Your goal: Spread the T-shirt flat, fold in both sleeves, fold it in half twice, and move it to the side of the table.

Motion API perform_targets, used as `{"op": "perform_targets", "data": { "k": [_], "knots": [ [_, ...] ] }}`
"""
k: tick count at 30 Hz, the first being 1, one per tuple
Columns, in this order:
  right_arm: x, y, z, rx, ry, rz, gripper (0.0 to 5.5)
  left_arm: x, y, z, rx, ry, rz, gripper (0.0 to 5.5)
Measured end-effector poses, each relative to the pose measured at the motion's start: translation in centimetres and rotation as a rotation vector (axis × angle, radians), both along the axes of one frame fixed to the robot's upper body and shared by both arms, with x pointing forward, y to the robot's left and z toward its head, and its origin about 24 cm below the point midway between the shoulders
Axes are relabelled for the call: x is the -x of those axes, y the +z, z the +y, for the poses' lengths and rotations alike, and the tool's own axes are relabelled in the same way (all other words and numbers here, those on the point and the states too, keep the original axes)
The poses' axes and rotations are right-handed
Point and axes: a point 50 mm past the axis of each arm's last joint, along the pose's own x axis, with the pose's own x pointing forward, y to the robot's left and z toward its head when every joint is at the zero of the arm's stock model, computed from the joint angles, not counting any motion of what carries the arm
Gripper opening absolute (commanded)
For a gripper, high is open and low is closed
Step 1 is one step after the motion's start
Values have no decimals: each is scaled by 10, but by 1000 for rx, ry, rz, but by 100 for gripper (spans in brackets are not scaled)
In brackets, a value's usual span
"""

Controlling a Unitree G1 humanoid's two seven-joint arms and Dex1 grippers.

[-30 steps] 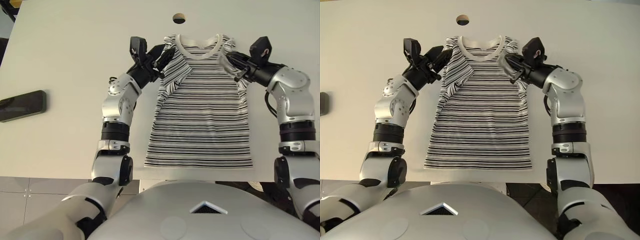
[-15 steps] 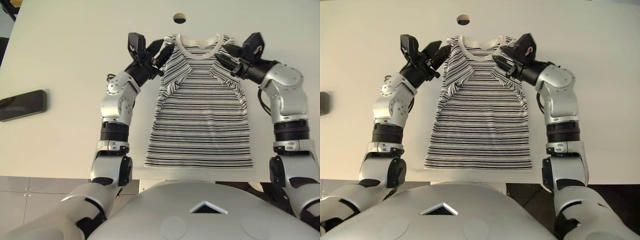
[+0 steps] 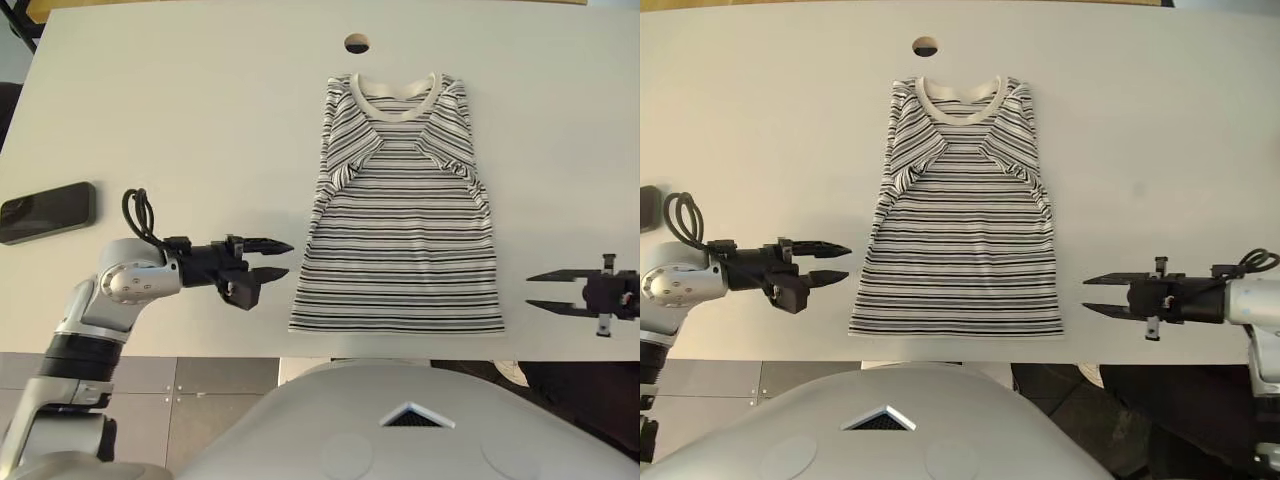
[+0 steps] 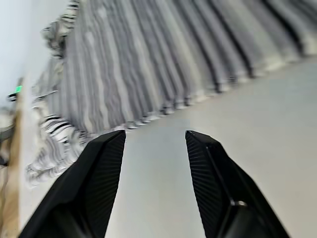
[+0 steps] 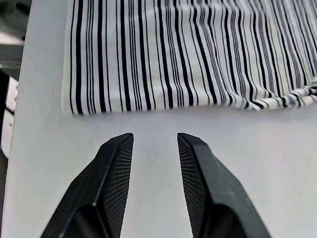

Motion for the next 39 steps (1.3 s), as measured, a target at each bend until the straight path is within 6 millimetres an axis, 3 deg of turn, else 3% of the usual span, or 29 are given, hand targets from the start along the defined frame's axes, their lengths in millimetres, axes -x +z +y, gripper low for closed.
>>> {"op": "perform_targets", "data": {
  "k": [4, 10, 22, 26, 34, 39],
  "knots": [
    [4, -4, 7, 65, 119, -58, 164, 5, -4, 4, -45, -93, -44, 228],
    [19, -28, 29, 154, 333, -158, 164, 17, -11, 2, -7, -144, -32, 228],
    [23, -43, 56, 2, 371, -275, 164, 42, -17, -23, 97, -154, 100, 228],
    [23, -44, 58, -12, 384, -270, 168, 47, -20, -29, 111, -173, 129, 165],
    [28, -48, 59, -29, 382, -202, 15, 49, -26, -34, 117, -193, 144, 31],
    [29, -49, 59, -39, 375, -179, 10, 46, -29, -36, 136, -200, 105, 12]
  ]
}}
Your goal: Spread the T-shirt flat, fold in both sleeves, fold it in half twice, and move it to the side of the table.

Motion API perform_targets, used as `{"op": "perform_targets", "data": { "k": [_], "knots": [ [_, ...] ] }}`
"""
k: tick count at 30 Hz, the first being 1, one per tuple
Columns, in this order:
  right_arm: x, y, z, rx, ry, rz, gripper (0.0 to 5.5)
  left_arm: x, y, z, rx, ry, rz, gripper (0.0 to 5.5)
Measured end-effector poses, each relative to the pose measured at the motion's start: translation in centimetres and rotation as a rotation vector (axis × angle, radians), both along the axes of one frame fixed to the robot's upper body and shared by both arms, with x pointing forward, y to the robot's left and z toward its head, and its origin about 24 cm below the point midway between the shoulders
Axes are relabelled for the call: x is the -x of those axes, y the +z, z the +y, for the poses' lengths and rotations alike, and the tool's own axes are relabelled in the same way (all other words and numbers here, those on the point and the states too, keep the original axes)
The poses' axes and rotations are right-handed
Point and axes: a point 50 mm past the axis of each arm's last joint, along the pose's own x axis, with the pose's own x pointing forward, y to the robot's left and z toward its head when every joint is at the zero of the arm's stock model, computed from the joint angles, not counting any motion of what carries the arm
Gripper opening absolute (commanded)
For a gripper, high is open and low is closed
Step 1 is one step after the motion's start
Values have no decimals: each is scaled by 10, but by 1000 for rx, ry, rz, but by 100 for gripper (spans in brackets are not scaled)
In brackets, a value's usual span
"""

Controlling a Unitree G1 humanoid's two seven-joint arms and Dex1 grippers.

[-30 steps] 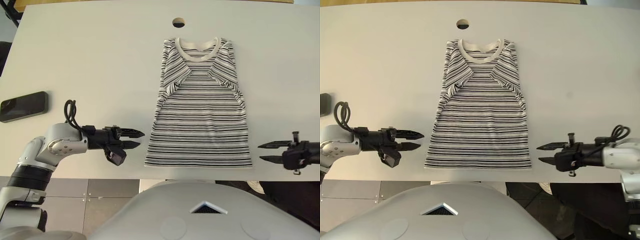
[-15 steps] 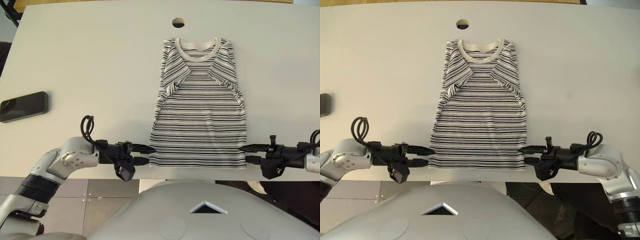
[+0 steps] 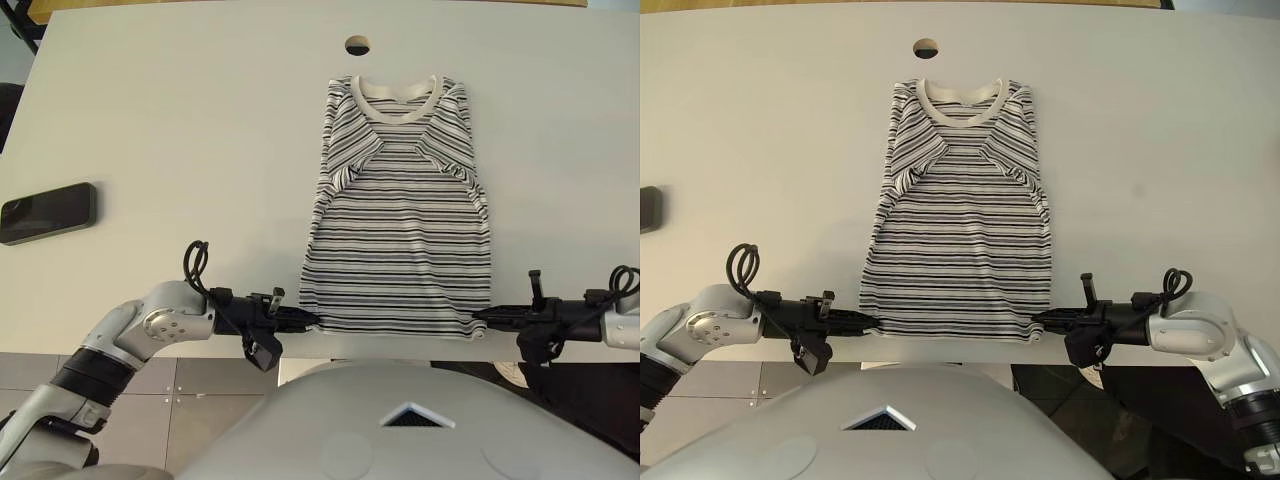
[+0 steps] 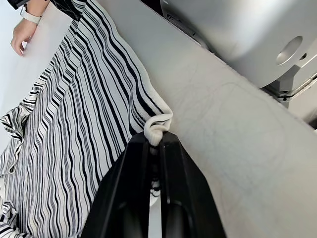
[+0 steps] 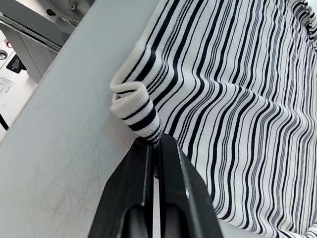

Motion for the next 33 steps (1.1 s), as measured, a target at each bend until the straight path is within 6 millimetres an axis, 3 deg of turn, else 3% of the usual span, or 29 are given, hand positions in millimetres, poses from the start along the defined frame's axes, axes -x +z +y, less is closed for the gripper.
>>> {"op": "perform_targets", "data": {
  "k": [5, 7, 11, 14, 15, 18, 20, 27, 33],
  "knots": [
    [4, 1, 3, -48, -59, 112, 10, -10, 1, -2, 54, 60, 26, 12],
    [14, 2, 4, -91, -102, 257, 10, -7, 2, -4, 79, 141, 206, 12],
    [17, 12, 6, -204, -171, 439, 10, 7, 16, 0, 106, 224, 673, 12],
    [13, 34, 2, -297, -206, 601, 10, 23, 37, 9, 79, 185, 1093, 12],
    [8, 45, 2, -320, -200, 610, 10, 26, 44, 13, 48, 173, 1159, 12],
    [-7, 59, 4, -385, -214, 533, 10, 15, 45, 7, 136, 196, 1108, 12],
    [-18, 62, 6, -443, -246, 463, 10, -1, 46, -13, 349, 205, 1019, 12],
    [-62, 63, 7, -548, -379, 260, 10, -92, 45, -29, 639, 510, 655, 12],
    [-96, 51, 1, -573, -538, 99, 10, -139, 60, -38, 742, 628, 539, 12]
  ]
}}
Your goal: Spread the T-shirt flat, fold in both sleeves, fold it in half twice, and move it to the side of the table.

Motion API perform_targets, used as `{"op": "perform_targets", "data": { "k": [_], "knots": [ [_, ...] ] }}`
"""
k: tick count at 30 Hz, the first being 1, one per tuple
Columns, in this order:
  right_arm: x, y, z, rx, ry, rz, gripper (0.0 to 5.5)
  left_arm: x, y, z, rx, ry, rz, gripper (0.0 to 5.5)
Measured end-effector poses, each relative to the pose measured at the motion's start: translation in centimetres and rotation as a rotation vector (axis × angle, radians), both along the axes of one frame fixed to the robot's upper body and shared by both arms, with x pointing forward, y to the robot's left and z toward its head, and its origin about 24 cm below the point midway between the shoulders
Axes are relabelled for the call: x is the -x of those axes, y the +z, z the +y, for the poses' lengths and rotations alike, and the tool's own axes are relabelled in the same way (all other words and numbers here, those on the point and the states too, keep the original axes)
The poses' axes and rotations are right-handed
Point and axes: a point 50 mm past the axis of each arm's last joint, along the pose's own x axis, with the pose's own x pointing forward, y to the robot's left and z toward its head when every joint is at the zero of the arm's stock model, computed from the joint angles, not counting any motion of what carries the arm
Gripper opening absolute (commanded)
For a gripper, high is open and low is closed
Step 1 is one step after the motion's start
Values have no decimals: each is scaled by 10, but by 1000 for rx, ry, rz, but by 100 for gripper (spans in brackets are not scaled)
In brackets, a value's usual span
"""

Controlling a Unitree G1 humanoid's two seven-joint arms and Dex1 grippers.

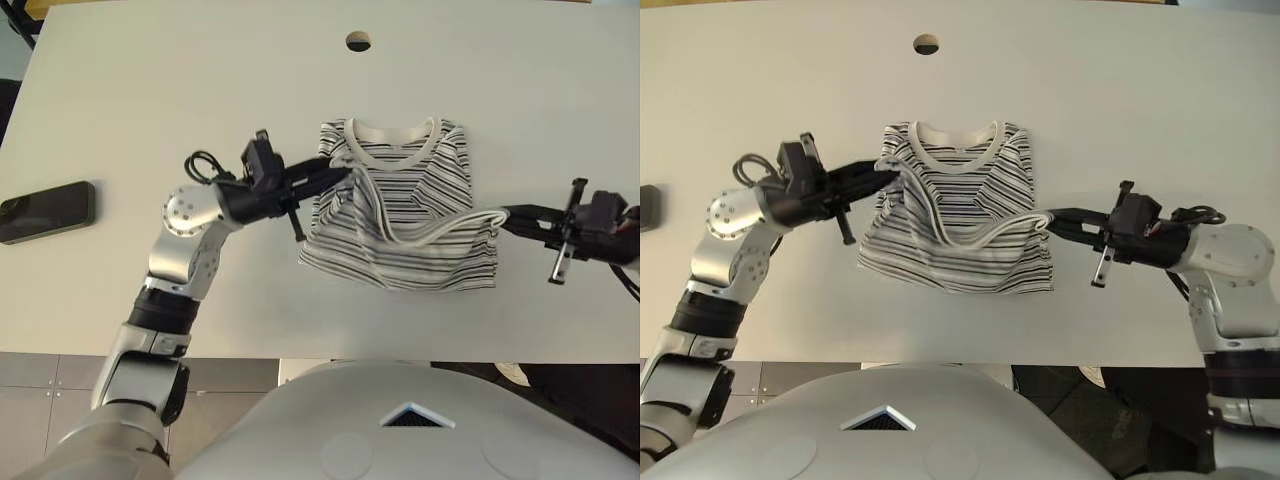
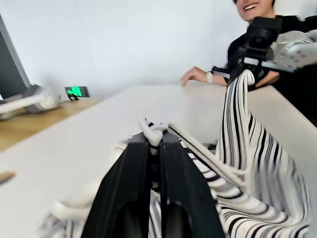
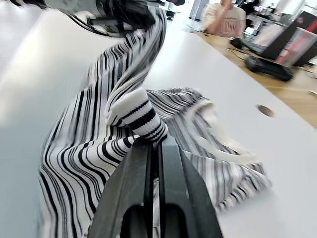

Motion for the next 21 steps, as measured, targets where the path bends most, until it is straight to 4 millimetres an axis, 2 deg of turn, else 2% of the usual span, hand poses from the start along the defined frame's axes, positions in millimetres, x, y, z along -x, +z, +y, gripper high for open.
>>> {"op": "perform_targets", "data": {
  "k": [3, 6, 11, 15, 21],
  "knots": [
    [-24, -2, 0, 31, -91, -72, 10, -26, 2, -2, -27, 95, -21, 12],
    [-46, -11, 1, 84, -161, -97, 10, -43, -13, 1, -72, 164, 18, 12],
    [-75, -20, 0, 143, -255, -123, 10, -55, -37, 10, -143, 242, 77, 12],
    [-94, -28, 10, 132, -306, -122, 10, -61, -49, 22, -195, 300, 108, 12],
    [-107, -37, 11, 158, -362, -110, 10, -69, -51, 27, -208, 362, 104, 12]
  ]
}}
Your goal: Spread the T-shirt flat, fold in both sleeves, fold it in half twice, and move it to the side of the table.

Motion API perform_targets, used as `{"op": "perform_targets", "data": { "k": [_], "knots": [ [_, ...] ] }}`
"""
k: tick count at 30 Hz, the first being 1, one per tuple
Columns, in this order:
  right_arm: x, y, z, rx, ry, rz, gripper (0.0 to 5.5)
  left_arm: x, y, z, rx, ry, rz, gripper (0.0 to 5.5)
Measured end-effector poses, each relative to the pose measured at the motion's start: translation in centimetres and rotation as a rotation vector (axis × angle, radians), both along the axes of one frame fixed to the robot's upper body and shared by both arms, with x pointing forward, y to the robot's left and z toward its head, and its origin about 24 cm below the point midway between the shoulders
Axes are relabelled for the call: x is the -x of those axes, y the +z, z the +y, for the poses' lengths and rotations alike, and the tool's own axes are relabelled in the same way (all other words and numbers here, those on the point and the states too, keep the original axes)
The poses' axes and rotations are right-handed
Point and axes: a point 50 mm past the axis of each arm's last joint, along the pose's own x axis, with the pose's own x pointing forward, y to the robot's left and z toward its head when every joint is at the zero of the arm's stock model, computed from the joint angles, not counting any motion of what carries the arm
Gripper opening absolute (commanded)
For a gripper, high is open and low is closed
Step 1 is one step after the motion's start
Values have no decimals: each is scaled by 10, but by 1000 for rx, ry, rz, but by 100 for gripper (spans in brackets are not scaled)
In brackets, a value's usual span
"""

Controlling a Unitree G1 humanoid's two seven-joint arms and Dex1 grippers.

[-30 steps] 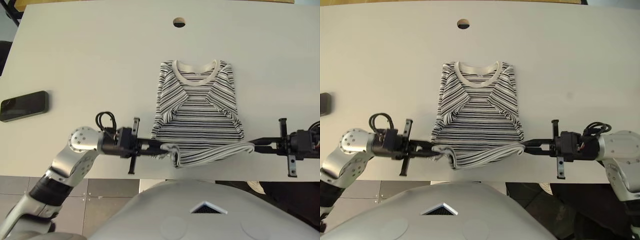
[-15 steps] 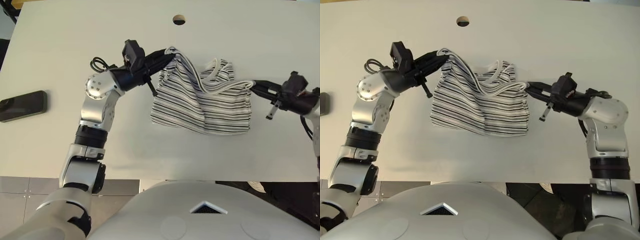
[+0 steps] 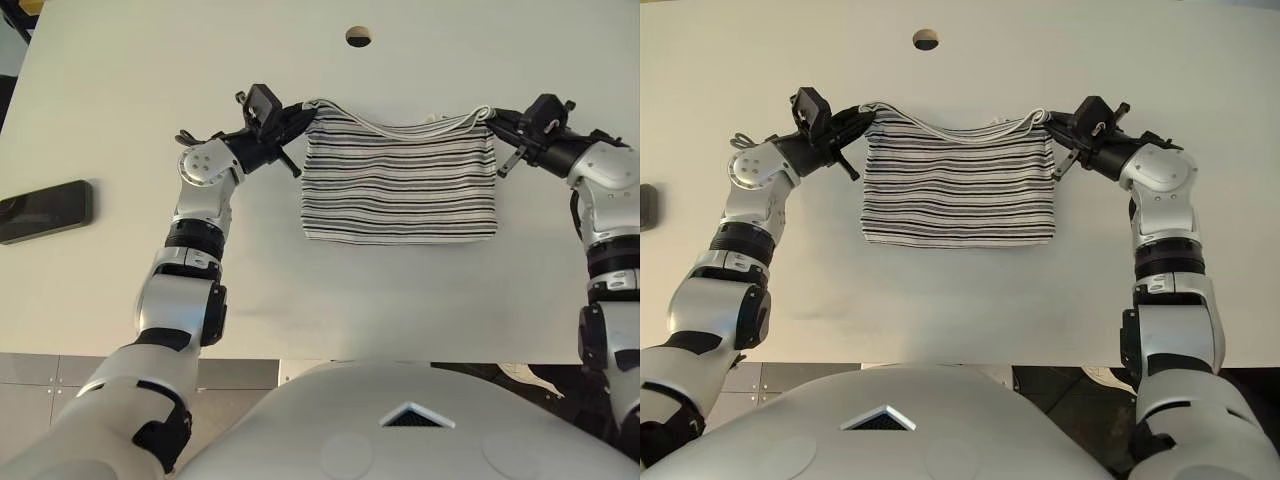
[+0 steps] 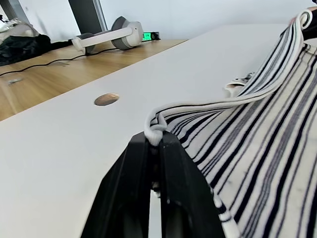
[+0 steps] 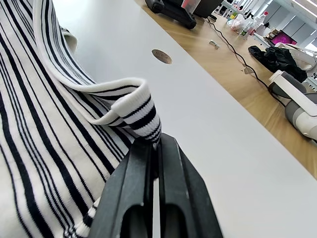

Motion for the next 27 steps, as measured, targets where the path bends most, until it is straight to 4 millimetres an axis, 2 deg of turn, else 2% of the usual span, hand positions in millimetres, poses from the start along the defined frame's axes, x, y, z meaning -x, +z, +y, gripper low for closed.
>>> {"op": "perform_targets", "data": {
  "k": [1, 2, 4, 9, 14, 18, 21, 23, 25, 27],
  "knots": [
    [-1, -2, 1, 2, 0, 5, 10, -1, -1, 1, -2, 13, 6, 12],
    [-2, -4, 2, 3, 0, 11, 10, -1, -2, 1, -15, 15, 7, 44],
    [-4, -9, 9, -18, 3, 29, 10, -2, -5, 0, -34, 34, 9, 67],
    [-9, -15, 11, -26, -40, 51, 93, -4, -10, 4, -49, 79, 41, 141],
    [-17, -21, 9, -18, -174, 65, 179, -11, -17, 17, -66, 261, 144, 213],
    [-29, -12, 1, -19, -320, 13, 200, -14, -15, 29, -58, 359, 153, 231],
    [-31, -2, 5, -24, -287, -60, 200, -20, 8, 23, 8, 291, 9, 231],
    [-30, 8, 9, 23, -216, -162, 200, -18, 25, 15, 10, 183, -132, 231],
    [-25, 20, 16, 86, -107, -286, 200, -7, 42, 1, -44, 9, -304, 231],
    [-15, 22, 24, 191, 39, -365, 200, 15, 46, -9, -145, -179, -402, 231]
  ]
}}
